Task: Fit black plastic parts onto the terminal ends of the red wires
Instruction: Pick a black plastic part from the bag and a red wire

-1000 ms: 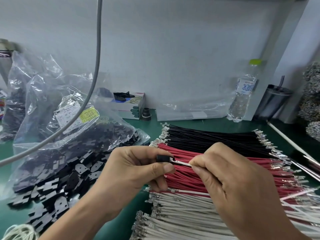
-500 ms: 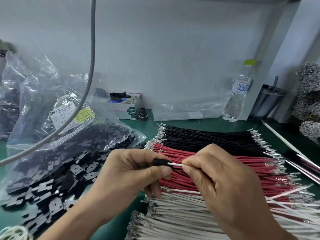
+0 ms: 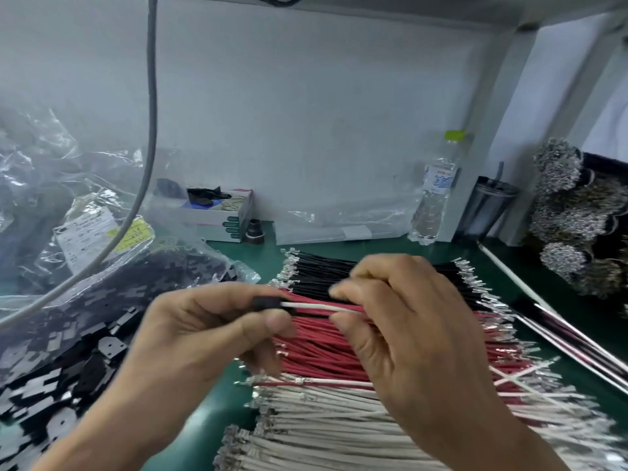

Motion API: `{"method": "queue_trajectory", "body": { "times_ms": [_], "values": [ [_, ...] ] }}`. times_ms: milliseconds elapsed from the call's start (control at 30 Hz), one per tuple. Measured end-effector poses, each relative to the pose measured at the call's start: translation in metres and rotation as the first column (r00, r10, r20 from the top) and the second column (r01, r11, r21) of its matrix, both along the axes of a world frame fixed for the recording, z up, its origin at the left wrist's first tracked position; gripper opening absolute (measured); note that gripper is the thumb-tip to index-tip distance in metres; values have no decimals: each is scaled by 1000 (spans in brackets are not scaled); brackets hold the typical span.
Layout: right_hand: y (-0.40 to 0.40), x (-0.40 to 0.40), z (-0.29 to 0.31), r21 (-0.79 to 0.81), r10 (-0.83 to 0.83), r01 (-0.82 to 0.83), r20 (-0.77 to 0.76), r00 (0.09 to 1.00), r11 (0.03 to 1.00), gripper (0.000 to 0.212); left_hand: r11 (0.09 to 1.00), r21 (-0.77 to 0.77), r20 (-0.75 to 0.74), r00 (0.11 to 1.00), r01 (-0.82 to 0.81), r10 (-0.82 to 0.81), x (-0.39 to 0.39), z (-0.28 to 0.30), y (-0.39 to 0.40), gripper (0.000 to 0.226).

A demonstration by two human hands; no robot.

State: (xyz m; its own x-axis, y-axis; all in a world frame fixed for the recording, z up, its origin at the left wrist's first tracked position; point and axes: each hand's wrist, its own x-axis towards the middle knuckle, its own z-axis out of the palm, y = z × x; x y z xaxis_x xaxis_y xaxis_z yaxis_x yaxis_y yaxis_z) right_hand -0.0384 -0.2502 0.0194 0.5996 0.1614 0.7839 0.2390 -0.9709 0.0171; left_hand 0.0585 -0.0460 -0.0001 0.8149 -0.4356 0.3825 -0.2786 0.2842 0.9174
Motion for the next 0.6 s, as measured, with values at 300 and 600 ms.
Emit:
{"method": "queue_trajectory", "body": {
  "times_ms": [300, 600],
  "values": [
    [-84, -40, 84, 199, -224, 181, 221, 949, 963, 12, 966, 177, 129, 977, -190, 169, 32, -5, 24, 67],
    [-270, -107, -21, -81, -711, 785, -489, 505, 614, 45, 493, 571, 684, 712, -657, 157, 141, -108, 67, 23]
  ]
}}
